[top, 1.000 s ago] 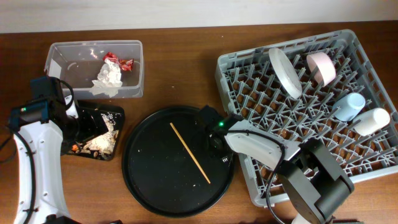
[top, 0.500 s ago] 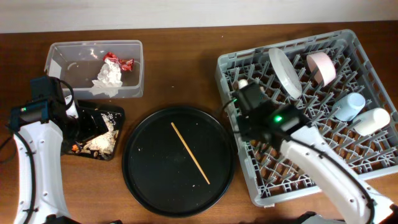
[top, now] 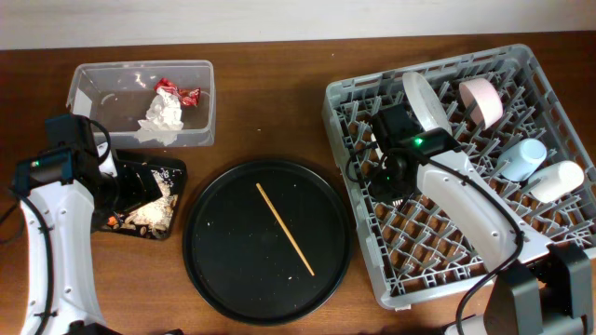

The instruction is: Sort waste into correct bins and load items into the dishwasher rack

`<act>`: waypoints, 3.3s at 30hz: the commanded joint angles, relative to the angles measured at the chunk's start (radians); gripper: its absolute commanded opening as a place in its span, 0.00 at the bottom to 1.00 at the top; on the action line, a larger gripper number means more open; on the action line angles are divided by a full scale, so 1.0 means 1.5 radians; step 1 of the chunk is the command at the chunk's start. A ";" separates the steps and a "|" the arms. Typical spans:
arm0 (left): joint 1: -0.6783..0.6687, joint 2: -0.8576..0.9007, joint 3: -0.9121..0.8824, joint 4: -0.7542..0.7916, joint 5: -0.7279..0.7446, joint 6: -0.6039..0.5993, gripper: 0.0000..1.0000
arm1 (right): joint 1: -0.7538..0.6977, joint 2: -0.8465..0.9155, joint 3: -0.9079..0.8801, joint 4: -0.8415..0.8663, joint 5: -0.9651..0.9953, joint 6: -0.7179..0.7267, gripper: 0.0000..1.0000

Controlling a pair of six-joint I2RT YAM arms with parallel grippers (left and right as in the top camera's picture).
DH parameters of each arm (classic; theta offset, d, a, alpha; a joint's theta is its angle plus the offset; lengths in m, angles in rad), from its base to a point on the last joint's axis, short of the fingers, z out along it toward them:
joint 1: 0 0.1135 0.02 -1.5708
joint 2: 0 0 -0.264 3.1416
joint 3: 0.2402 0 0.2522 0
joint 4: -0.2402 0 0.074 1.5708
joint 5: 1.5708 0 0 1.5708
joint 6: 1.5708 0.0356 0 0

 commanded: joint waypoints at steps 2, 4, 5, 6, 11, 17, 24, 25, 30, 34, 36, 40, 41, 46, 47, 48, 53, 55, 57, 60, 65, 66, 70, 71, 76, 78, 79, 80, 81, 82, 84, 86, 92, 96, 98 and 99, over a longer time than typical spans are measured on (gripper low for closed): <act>0.002 -0.009 -0.003 0.001 0.006 -0.006 0.99 | -0.003 0.020 -0.009 0.007 0.021 0.006 0.29; 0.002 -0.009 -0.003 0.001 0.006 -0.006 0.99 | -0.003 -0.002 -0.003 0.009 0.022 0.007 0.29; 0.002 -0.009 -0.003 0.001 0.006 -0.006 0.99 | -0.003 -0.005 -0.002 0.009 0.022 0.007 0.29; 0.002 -0.009 -0.003 0.001 0.006 -0.006 0.99 | -0.003 -0.005 -0.003 0.008 0.027 0.005 0.29; 0.002 -0.009 -0.003 -0.001 0.006 -0.006 0.99 | -0.016 -0.005 -0.003 0.009 0.074 0.029 0.29; 0.002 -0.009 -0.003 -0.001 0.006 -0.006 0.99 | -0.024 -0.004 -0.038 0.021 0.018 0.022 0.29; 0.002 -0.009 -0.003 -0.001 0.006 -0.006 0.99 | -0.024 -0.004 -0.041 0.021 -0.015 0.022 0.34; 0.002 -0.009 -0.003 -0.001 0.006 -0.006 0.99 | -0.024 -0.004 -0.041 0.021 -0.015 0.022 0.34; 0.002 -0.009 -0.003 -0.001 0.006 -0.006 0.99 | -0.021 -0.025 0.021 -0.042 -0.063 0.022 0.46; 0.002 -0.009 -0.003 -0.001 0.006 -0.006 0.99 | 0.137 -0.057 0.110 -0.051 -0.192 -0.033 0.62; 0.002 -0.009 -0.003 -0.001 0.006 -0.006 0.99 | 0.226 -0.024 0.110 -0.015 -0.189 -0.028 0.62; 0.002 -0.009 -0.003 -0.002 0.006 -0.006 0.99 | 0.324 0.109 0.110 0.094 -0.186 -0.009 0.62; 0.002 -0.009 -0.003 -0.002 0.006 -0.006 0.99 | 0.331 0.138 0.110 0.118 -0.183 -0.004 0.61; 0.002 -0.009 -0.003 -0.001 0.006 -0.006 0.99 | 0.339 0.249 0.110 0.180 -0.128 0.051 0.58; 0.002 -0.009 -0.003 -0.001 0.006 -0.006 0.99 | 0.343 0.257 0.110 0.184 -0.117 0.051 0.57; 0.002 -0.009 -0.003 -0.001 0.006 -0.006 0.99 | 0.350 0.259 0.110 0.184 -0.094 0.051 0.54; 0.002 -0.009 -0.003 -0.001 0.006 -0.006 0.99 | 0.378 0.290 0.110 0.185 -0.065 0.061 0.53; 0.002 -0.009 -0.003 -0.001 0.006 -0.006 0.99 | 0.378 0.290 0.110 0.184 -0.065 0.061 0.40; 0.002 -0.009 -0.003 -0.002 0.006 -0.006 0.99 | 0.378 0.290 0.110 0.183 -0.066 0.061 0.28; 0.002 -0.009 -0.003 -0.001 0.006 -0.006 0.99 | 0.378 0.290 0.110 0.182 -0.066 0.063 0.20; 0.002 -0.009 -0.003 -0.001 0.006 -0.006 0.99 | 0.378 0.290 0.111 0.168 -0.068 0.066 0.05; 0.002 -0.009 -0.003 -0.001 0.006 -0.006 0.99 | 0.378 0.289 0.111 0.165 -0.068 0.066 0.04; 0.002 -0.009 -0.003 -0.002 0.006 -0.006 0.99 | 0.368 0.206 0.112 0.160 -0.065 0.066 0.04; 0.002 -0.009 -0.003 -0.001 0.006 -0.006 0.99 | 0.349 0.152 0.112 0.142 -0.062 0.066 0.04; 0.002 -0.009 -0.003 -0.001 0.006 -0.006 0.99 | 0.156 -0.087 0.112 0.006 0.010 0.031 0.04; 0.002 -0.009 -0.003 -0.002 0.006 -0.006 0.99 | 0.062 -0.089 0.111 -0.037 0.009 -0.029 0.04; 0.002 -0.009 -0.003 -0.002 0.006 -0.006 0.99 | 0.030 -0.079 0.110 -0.047 0.009 -0.035 0.04; 0.002 -0.009 -0.003 -0.002 0.006 -0.006 0.99 | 0.000 -0.063 0.110 -0.053 0.009 -0.043 0.04; 0.002 -0.009 -0.003 -0.003 0.006 -0.006 0.99 | -0.022 -0.043 0.110 -0.056 0.009 -0.048 0.04; 0.002 -0.009 -0.003 -0.004 0.006 -0.006 0.99 | -0.032 -0.028 0.110 -0.058 0.008 -0.048 0.04; 0.002 -0.009 -0.003 -0.004 0.006 -0.006 0.99 | -0.032 0.013 0.110 -0.057 0.004 -0.048 0.04; 0.002 -0.009 -0.003 -0.004 0.006 -0.006 0.99 | -0.032 0.045 0.110 -0.056 0.003 -0.048 0.04; 0.002 -0.009 -0.003 -0.003 0.006 -0.006 0.99 | -0.032 0.074 0.110 -0.044 0.002 -0.048 0.15; 0.002 -0.009 -0.003 -0.003 0.006 -0.006 0.99 | -0.033 0.074 0.110 -0.044 0.001 -0.045 0.34; 0.001 -0.009 -0.003 -0.003 0.011 -0.006 0.99 | -0.034 0.045 0.111 -0.034 -0.042 -0.038 0.38; -0.009 -0.009 -0.003 0.003 0.029 -0.005 0.99 | -0.038 0.020 0.111 -0.026 -0.050 -0.025 0.39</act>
